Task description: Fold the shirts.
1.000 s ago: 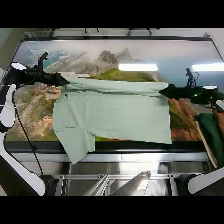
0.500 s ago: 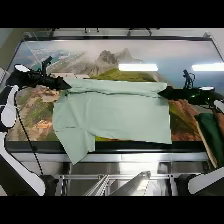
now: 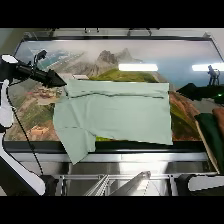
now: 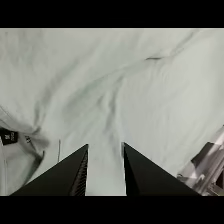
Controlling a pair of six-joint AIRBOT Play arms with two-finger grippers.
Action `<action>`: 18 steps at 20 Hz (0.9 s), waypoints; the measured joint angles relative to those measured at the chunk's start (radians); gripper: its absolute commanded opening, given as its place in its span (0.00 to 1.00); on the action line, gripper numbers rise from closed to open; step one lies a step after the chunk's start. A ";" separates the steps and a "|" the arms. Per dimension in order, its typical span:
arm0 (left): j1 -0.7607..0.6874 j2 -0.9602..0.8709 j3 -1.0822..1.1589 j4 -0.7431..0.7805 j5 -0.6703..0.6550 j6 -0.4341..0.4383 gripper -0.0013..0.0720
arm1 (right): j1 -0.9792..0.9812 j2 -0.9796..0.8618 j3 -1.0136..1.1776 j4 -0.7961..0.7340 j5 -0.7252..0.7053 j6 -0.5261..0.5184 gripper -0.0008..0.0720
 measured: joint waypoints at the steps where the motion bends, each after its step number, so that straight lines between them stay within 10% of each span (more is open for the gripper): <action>1: 0.006 0.008 0.010 0.000 -0.033 -0.026 0.19 | -0.010 0.012 -0.001 -0.015 0.052 0.021 0.16; 3: 0.020 0.051 -0.024 0.002 -0.078 -0.066 0.18 | -0.023 0.035 -0.029 -0.040 0.158 0.066 0.04; 8: 0.071 0.331 -0.425 0.116 -0.051 -0.048 0.05 | -0.048 0.212 -0.332 -0.075 0.237 0.119 0.10; 10: 0.112 0.497 -0.666 0.169 0.024 -0.024 0.50 | -0.061 0.318 -0.479 -0.099 0.177 0.127 0.91; 12: 0.161 0.645 -0.882 0.201 0.100 -0.008 0.96 | -0.068 0.391 -0.590 -0.133 0.111 0.133 0.90; 18: 0.250 0.917 -1.288 0.226 0.269 -0.016 0.98 | -0.069 0.412 -0.694 -0.171 0.047 0.166 0.79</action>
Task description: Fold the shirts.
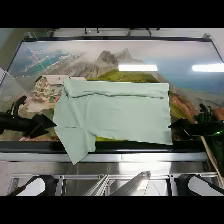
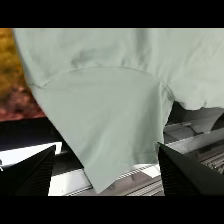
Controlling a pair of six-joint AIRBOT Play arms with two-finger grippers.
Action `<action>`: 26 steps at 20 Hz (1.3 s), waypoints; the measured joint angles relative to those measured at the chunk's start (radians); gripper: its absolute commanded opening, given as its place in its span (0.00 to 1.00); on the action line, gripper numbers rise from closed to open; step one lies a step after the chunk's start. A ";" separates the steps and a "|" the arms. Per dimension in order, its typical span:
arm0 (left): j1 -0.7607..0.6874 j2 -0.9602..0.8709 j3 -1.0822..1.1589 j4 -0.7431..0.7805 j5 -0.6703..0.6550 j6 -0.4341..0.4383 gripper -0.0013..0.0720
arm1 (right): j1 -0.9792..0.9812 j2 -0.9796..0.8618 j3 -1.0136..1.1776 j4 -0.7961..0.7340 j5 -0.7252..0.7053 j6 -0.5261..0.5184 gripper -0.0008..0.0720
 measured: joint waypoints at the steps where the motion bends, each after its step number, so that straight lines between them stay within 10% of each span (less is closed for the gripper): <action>1: 0.005 0.026 -0.047 0.001 0.024 -0.003 0.98 | 0.007 -0.018 -0.005 0.010 0.000 -0.010 0.68; 10: -0.003 -0.003 -0.213 0.004 0.116 -0.014 0.95 | 0.114 -0.158 -0.018 0.190 0.038 -0.070 0.68; 13: -0.071 -0.106 -0.188 -0.024 0.112 -0.011 0.62 | 0.121 -0.166 -0.018 0.197 0.044 -0.076 0.68; 16: -0.167 -0.214 -0.141 -0.029 0.153 -0.002 0.05 | 0.113 -0.169 -0.019 0.203 0.047 -0.078 0.68; 22: -0.179 -0.308 -0.122 -0.051 0.117 0.014 0.05 | 0.026 -0.171 -0.019 0.148 0.097 -0.079 0.68; 24: -0.129 -0.316 -0.135 -0.049 0.092 0.023 0.05 | -0.016 -0.171 -0.019 0.096 0.121 -0.079 0.47; 26: -0.081 -0.319 -0.150 -0.050 0.080 0.041 0.05 | -0.045 -0.171 -0.020 0.047 0.145 -0.076 0.47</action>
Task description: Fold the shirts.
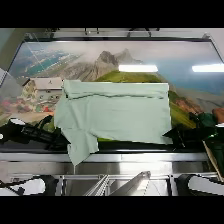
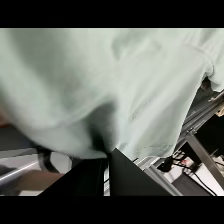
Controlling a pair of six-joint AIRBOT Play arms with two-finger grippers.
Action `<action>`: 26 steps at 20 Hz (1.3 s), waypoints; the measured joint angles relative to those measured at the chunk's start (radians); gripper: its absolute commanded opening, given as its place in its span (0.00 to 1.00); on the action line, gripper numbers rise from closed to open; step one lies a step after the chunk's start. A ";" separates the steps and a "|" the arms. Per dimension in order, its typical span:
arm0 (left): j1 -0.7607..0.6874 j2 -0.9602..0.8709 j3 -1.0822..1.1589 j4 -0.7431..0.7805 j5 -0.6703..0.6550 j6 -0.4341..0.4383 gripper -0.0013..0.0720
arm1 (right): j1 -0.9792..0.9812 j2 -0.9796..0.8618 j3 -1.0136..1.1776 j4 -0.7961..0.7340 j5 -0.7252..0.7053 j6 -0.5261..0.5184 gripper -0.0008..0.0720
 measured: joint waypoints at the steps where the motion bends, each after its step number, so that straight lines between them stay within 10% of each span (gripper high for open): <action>1: 0.018 0.000 -0.007 -0.003 -0.003 0.010 0.05 | -0.005 0.000 -0.002 -0.012 0.007 0.000 0.45; 3: 0.044 -0.001 -0.020 -0.031 0.004 0.034 0.05 | -0.009 0.000 -0.010 -0.045 0.011 -0.004 0.04; 11: 0.090 0.026 0.051 -0.230 -0.083 0.144 0.05 | -0.025 0.013 0.043 0.067 0.121 -0.042 0.04; 17: 0.100 0.172 0.302 -0.595 -0.235 0.207 0.05 | 0.012 0.072 0.244 0.443 0.277 -0.050 0.04; 26: -0.089 -0.189 0.840 -0.527 -0.053 0.187 0.04 | 0.174 -0.142 0.513 0.606 -0.052 -0.106 0.04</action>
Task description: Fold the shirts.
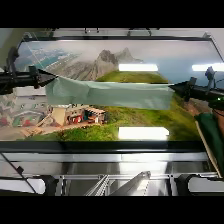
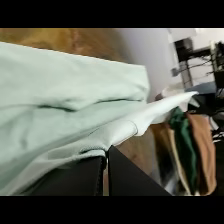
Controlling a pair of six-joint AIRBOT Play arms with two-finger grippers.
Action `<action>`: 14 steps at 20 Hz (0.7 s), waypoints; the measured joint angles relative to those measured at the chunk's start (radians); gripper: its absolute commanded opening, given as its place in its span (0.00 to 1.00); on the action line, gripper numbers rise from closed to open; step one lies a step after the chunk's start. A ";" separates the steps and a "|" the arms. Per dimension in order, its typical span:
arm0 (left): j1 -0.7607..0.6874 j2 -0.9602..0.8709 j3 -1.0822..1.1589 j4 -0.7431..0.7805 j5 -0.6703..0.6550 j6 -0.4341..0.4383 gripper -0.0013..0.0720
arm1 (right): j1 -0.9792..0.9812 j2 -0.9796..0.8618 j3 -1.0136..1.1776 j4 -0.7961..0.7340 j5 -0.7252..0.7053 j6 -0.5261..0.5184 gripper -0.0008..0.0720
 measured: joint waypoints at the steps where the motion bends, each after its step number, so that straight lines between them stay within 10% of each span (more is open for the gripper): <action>1: -0.024 -0.069 0.067 0.028 0.008 -0.006 0.04 | 0.013 -0.037 0.015 0.022 -0.035 -0.026 0.04; 7: -0.124 -0.402 0.412 0.177 0.026 -0.088 0.06 | 0.048 -0.229 0.079 0.093 -0.175 -0.157 0.05; 9: -0.138 -0.481 0.506 0.211 -0.002 -0.116 0.72 | 0.049 -0.257 0.090 0.087 -0.189 -0.193 0.52; 10: -0.140 -0.506 0.547 0.220 -0.021 -0.132 1.00 | 0.045 -0.264 0.103 0.067 -0.191 -0.203 0.53; 14: -0.109 -0.519 0.646 0.238 -0.081 -0.167 0.98 | -0.013 -0.271 0.243 -0.185 -0.107 -0.112 0.92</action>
